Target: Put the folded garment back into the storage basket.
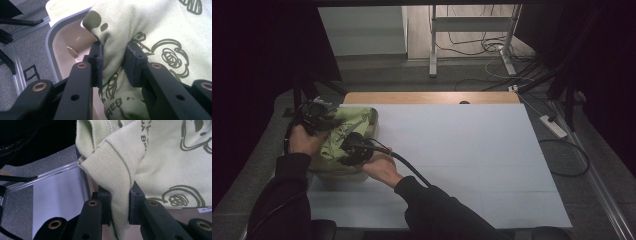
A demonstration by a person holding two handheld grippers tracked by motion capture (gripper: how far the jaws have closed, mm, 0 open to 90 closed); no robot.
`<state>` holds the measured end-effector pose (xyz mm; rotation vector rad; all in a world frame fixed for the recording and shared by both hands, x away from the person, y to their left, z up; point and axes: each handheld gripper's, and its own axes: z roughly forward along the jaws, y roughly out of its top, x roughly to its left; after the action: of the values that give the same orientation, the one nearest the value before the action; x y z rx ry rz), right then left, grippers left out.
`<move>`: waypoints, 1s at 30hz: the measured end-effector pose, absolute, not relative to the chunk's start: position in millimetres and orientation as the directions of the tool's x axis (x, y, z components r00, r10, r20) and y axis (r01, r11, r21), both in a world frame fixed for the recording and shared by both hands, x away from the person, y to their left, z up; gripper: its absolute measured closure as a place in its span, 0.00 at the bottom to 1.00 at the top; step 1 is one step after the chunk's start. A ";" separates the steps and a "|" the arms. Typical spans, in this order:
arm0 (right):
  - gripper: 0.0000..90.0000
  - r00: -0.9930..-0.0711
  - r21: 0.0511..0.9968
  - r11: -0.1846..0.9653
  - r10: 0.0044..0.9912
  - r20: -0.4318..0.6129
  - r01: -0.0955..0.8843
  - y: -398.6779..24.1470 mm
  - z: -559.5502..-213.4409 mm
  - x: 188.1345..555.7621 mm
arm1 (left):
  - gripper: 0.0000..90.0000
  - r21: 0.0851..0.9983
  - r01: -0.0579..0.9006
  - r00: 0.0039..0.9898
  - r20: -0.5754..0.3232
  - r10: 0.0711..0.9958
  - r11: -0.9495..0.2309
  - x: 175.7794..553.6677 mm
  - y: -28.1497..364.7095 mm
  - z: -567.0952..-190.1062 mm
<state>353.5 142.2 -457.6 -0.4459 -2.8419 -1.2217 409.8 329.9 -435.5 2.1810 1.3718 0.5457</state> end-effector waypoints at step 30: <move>0.49 -0.941 0.717 0.620 0.300 0.158 0.318 147.2 -470.3 358.0 | 0.42 0.617 0.683 0.391 0.144 0.909 -0.391 419.6 319.8 -450.3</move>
<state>358.0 147.2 -470.3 -0.5347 -2.8073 -1.2494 419.6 319.8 -450.3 2.1903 1.3640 0.6526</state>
